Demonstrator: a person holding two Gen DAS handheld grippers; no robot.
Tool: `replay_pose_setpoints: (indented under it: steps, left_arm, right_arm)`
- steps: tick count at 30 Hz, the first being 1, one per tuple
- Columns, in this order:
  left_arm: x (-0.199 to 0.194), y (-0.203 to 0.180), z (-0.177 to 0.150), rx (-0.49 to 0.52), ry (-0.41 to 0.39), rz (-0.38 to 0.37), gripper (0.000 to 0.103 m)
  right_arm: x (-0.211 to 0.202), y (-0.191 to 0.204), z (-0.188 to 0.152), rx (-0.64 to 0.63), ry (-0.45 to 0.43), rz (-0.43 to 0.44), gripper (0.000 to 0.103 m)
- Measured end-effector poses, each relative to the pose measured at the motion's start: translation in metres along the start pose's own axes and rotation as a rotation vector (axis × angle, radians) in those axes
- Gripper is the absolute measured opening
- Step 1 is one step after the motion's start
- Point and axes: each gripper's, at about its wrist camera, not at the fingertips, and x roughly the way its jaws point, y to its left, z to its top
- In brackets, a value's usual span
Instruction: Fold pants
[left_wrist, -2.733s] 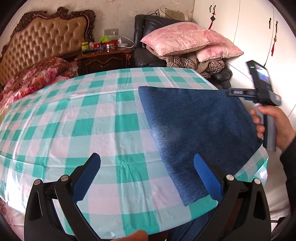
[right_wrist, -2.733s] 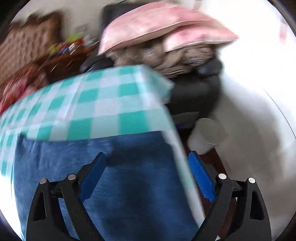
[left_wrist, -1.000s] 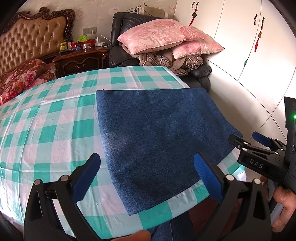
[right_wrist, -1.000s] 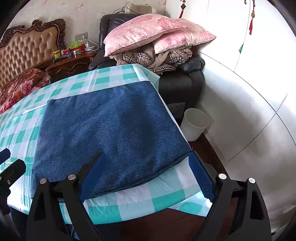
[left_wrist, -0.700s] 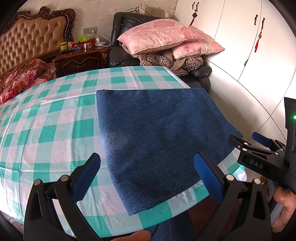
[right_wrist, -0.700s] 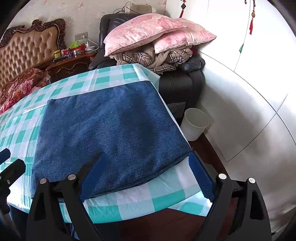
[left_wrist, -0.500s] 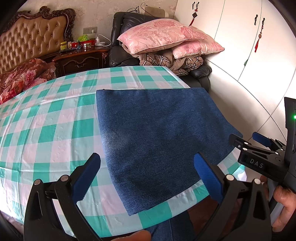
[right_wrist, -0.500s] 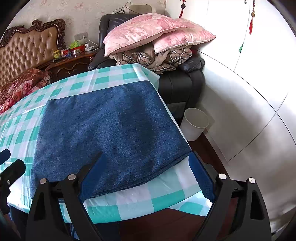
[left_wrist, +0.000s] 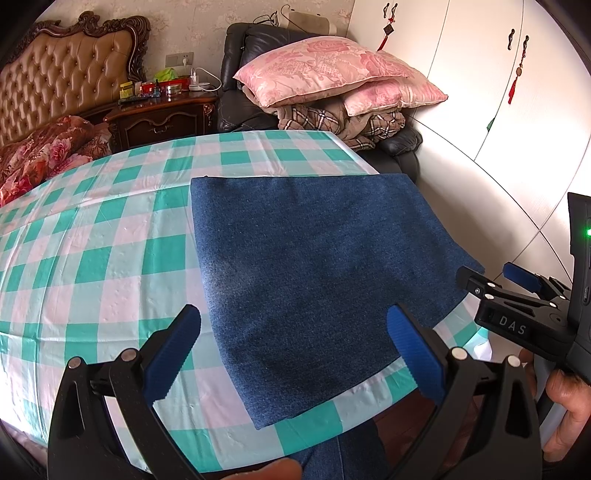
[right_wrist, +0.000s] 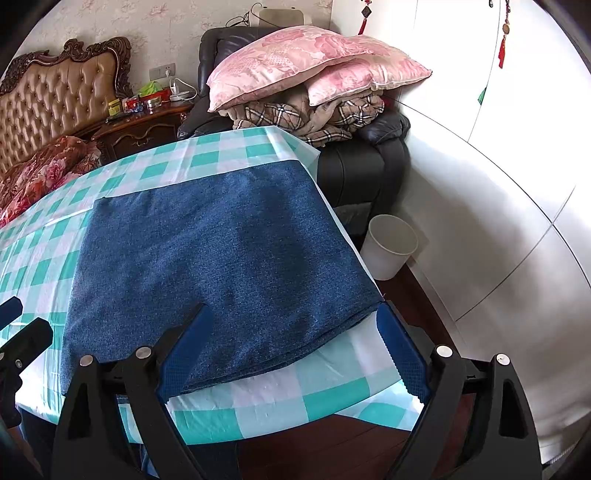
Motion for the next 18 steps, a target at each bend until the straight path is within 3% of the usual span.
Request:
replay_pose_setpoints:
  steps: [18]
  left_arm:
    - [-0.0001, -0.0015, -0.0008, 0.006, -0.009, -0.001, 0.101]
  right_arm:
    - [-0.0004, -0.0006, 0.0014, -0.001, 0.000, 0.001, 0.086]
